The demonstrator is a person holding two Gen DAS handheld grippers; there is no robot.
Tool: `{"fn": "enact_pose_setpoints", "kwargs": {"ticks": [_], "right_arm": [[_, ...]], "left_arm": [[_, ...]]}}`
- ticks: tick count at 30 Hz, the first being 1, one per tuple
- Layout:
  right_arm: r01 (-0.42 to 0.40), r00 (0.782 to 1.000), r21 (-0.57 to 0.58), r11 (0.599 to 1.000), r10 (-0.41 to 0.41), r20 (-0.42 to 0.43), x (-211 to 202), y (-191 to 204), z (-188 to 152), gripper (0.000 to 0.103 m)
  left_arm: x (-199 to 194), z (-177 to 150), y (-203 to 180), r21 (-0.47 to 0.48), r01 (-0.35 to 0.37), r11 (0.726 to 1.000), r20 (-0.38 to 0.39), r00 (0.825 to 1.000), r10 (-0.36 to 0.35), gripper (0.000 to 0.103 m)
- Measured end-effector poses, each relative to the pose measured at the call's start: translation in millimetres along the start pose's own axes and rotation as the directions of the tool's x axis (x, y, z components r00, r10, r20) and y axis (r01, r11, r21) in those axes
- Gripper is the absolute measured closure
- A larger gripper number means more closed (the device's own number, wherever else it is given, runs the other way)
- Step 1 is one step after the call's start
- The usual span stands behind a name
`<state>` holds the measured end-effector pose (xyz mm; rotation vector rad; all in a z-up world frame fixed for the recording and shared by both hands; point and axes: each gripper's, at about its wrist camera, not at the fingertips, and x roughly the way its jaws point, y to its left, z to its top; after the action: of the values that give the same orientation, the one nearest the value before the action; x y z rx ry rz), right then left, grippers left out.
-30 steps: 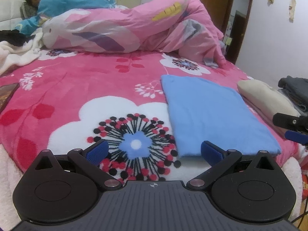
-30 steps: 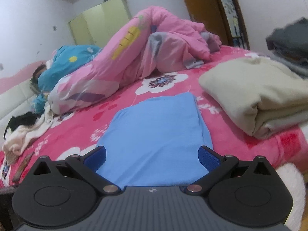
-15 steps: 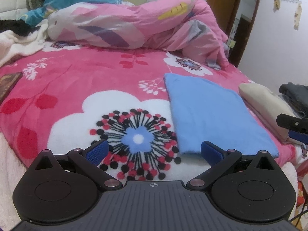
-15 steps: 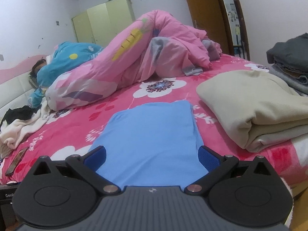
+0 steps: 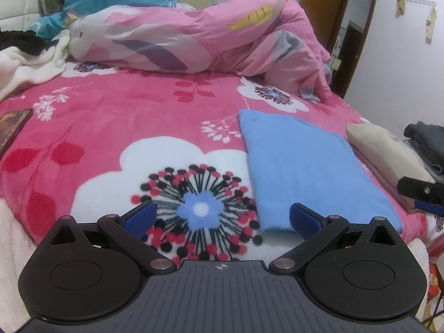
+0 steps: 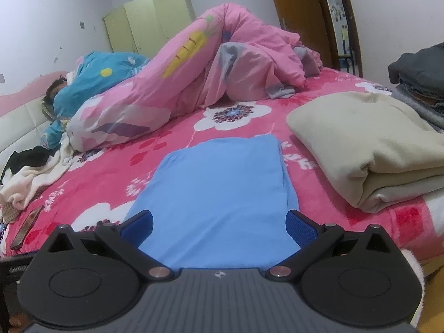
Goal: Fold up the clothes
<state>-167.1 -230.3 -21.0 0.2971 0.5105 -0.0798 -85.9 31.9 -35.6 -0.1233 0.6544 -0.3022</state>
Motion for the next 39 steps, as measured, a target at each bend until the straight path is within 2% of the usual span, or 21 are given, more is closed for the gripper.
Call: {"fn": "enact_pose_setpoints", "kwargs": {"ticks": [7,13,17,21,27,31,39], "right_arm": [[0.053,0.998,-0.065,0.996,-0.051,0.030,-2.1,5.1,10.2,0.000],[0.119,0.993,-0.100,0.988,-0.118,0.013,7.5,6.5,15.9,0.000],[0.100,0.995,-0.159,0.982,-0.099,0.013,14.2,8.1,20.0,0.000],[0.072,0.997,-0.263,0.962,-0.058,0.060,18.1,13.9,30.2,0.000],[0.025,1.000,-0.273,0.962,-0.020,0.021,37.6,14.8,32.8,0.001],[0.007,1.000,-0.275,0.962,-0.008,-0.002,45.4,16.9,25.7,0.007],[-0.037,0.999,-0.236,0.971,0.032,-0.027,60.4,13.9,27.4,0.030]], "left_arm": [[25.5,20.8,-16.2,0.094,-0.095,0.991,-0.072,0.992,0.102,0.000],[37.8,24.7,-30.3,0.155,-0.108,0.982,-0.117,0.985,0.127,0.000],[42.5,24.7,-37.3,0.188,-0.105,0.976,-0.139,0.981,0.132,0.000],[46.3,23.8,-43.4,0.220,-0.114,0.969,-0.145,0.978,0.148,0.000],[52.5,22.2,-49.0,0.229,-0.131,0.965,-0.169,0.971,0.172,0.000],[55.8,21.0,-51.3,0.239,-0.144,0.960,-0.181,0.965,0.190,0.000],[57.7,20.3,-55.3,0.246,-0.173,0.954,-0.191,0.956,0.223,0.000]]}}
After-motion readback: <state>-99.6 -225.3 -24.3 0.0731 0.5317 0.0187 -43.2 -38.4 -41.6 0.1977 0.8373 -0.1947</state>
